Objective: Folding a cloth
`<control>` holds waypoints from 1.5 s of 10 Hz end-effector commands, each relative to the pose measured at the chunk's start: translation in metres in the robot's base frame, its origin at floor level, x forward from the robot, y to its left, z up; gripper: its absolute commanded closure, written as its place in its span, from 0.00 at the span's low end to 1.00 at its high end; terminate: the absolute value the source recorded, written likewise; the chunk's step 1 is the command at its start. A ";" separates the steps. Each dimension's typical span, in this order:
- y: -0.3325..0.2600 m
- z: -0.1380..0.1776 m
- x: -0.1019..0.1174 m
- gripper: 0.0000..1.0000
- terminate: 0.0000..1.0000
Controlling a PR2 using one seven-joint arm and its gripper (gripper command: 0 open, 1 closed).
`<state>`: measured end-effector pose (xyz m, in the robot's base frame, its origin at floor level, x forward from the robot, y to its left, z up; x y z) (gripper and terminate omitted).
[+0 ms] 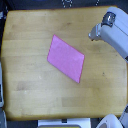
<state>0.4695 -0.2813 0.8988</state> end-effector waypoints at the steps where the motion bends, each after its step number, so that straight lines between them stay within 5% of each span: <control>1: 0.000 0.000 -0.002 0.00 0.00; 5: 0.000 -0.005 -0.011 0.00 0.00; 15: 0.087 -0.066 -0.087 0.00 0.00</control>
<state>0.4075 -0.2429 0.8666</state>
